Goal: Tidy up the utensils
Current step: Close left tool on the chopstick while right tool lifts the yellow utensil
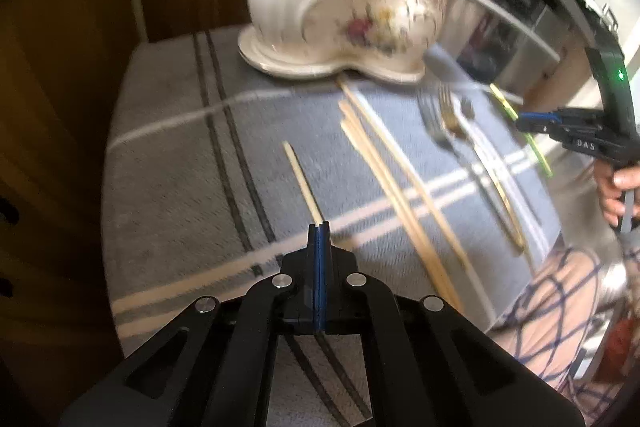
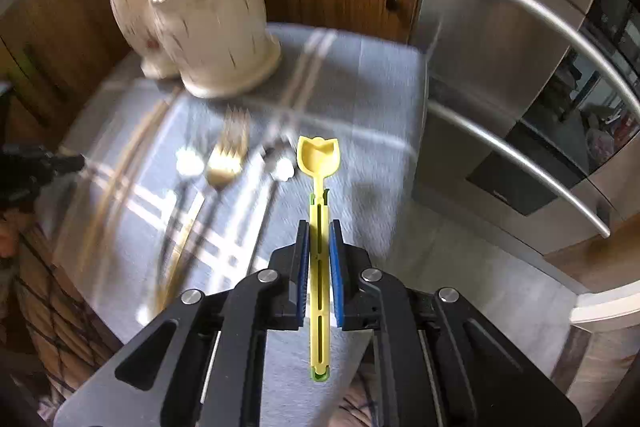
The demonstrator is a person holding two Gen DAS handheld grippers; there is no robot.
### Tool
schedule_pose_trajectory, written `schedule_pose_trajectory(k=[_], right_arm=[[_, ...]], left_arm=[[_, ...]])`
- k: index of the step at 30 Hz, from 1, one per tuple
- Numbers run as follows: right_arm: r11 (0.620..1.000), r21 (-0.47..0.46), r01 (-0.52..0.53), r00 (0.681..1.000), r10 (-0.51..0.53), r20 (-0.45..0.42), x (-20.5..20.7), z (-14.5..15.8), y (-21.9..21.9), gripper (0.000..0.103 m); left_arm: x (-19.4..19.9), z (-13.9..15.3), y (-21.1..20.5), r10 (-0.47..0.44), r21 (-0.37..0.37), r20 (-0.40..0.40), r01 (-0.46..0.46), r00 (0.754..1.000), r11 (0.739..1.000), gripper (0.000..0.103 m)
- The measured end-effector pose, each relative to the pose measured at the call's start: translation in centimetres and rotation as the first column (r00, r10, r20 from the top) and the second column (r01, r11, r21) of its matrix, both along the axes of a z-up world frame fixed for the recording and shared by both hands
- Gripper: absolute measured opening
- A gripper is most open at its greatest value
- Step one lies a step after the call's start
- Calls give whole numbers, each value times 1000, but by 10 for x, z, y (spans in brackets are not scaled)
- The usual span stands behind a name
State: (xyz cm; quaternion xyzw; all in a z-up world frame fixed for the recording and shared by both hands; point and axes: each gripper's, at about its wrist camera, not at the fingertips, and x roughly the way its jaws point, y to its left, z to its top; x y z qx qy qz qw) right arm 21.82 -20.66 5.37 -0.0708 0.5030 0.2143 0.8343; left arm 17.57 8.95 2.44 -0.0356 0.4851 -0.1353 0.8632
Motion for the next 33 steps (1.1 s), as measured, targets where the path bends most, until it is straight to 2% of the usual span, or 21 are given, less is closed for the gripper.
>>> schedule_pose_trajectory(k=[2, 6, 7, 9, 10, 13, 14, 16, 18, 21, 24, 29, 33], right_arm=[[999, 32, 6, 1000, -7, 25, -1, 10, 0, 9], [998, 57, -3, 999, 0, 54, -4, 20, 7, 9], [998, 58, -5, 999, 2, 54, -4, 21, 10, 9], [998, 54, -16, 999, 14, 52, -1, 17, 13, 9], [998, 51, -23, 998, 20, 52, -2, 16, 16, 9], [998, 48, -37, 998, 34, 55, -4, 14, 20, 9], [998, 48, -39, 998, 37, 58, -5, 13, 21, 9], [997, 57, -45, 997, 42, 61, -5, 13, 21, 9], [997, 62, -46, 997, 42, 65, -6, 12, 22, 9], [996, 70, -49, 997, 44, 67, -6, 11, 20, 9], [996, 78, -47, 997, 41, 72, -6, 13, 18, 9], [995, 85, -44, 996, 37, 85, -6, 18, 16, 9], [995, 88, -47, 995, 39, 97, -6, 23, 16, 9]], left_arm=[[-2, 7, 4, 16, -1, 24, -16, 1000, 1000, 0], [-1, 7, 5, 1, -2, 3, -1, 1000, 1000, 2], [-1, 6, 3, 0, -3, -5, 0, 1000, 1000, 7], [-2, 5, -2, -9, 1, -8, 9, 1000, 1000, 43], [-1, 3, -5, -9, 14, -4, 9, 1000, 1000, 46], [0, -1, -10, 0, 46, -13, 0, 1000, 999, 46], [1, -4, -14, 3, 73, -21, -1, 1000, 997, 42], [1, -11, -23, -4, 132, -33, 8, 999, 991, 27], [-1, -13, -30, -10, 193, -14, 12, 1000, 981, 23], [-6, -15, -42, -28, 254, 16, 23, 999, 967, 9], [-8, -15, -47, -61, 291, 17, 54, 998, 955, 7], [-1, -12, -40, -99, 271, -32, 104, 995, 957, 4], [1, -10, -45, -155, 317, -104, 180, 982, 931, 5]])
